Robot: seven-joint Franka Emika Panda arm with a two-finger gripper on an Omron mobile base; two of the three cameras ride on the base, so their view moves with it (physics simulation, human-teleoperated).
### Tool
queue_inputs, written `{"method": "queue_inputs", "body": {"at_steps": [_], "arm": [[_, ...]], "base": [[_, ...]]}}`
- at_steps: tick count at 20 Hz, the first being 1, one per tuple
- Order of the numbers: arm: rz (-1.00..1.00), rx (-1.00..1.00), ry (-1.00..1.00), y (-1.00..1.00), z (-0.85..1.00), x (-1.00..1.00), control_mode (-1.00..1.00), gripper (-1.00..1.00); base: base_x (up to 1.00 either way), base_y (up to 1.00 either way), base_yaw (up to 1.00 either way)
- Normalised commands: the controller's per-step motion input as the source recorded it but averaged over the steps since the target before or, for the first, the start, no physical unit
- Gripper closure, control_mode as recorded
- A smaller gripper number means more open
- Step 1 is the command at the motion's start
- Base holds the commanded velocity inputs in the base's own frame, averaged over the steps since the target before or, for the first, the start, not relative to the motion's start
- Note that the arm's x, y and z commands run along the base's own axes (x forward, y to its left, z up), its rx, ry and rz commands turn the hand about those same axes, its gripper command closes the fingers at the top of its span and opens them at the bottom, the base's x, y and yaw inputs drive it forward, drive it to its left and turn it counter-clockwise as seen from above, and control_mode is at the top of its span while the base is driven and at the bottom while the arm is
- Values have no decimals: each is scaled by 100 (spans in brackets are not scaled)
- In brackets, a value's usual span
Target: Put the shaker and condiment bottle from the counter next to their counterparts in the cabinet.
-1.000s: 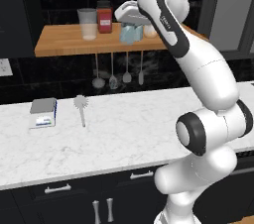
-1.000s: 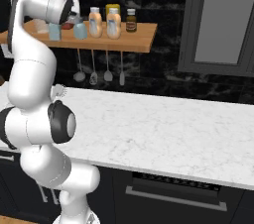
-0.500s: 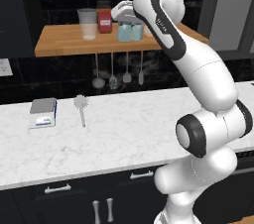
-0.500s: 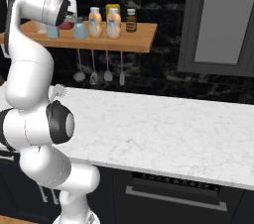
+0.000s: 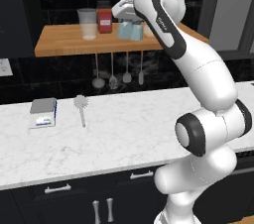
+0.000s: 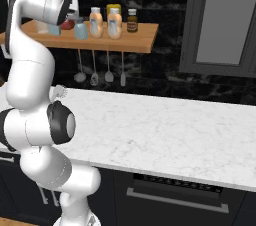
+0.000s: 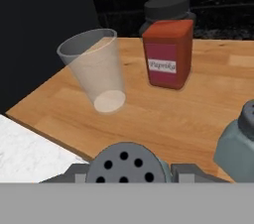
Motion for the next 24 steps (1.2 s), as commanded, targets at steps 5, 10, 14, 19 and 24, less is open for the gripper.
{"method": "queue_inputs", "body": {"at_steps": [5,10,14,19,24], "arm": [[0,0,-5,-11,-2,21,-100,100],[0,0,0,5,-5,0,-100,100],[0,-1,-3,0,0,7,-100,100],[0,-5,-3,13,-12,0,-100,100],[0,-5,-6,14,-4,1,-100,100]], "base": [[0,0,0],[0,0,0],[0,0,0],[0,0,0],[0,0,0]]}}
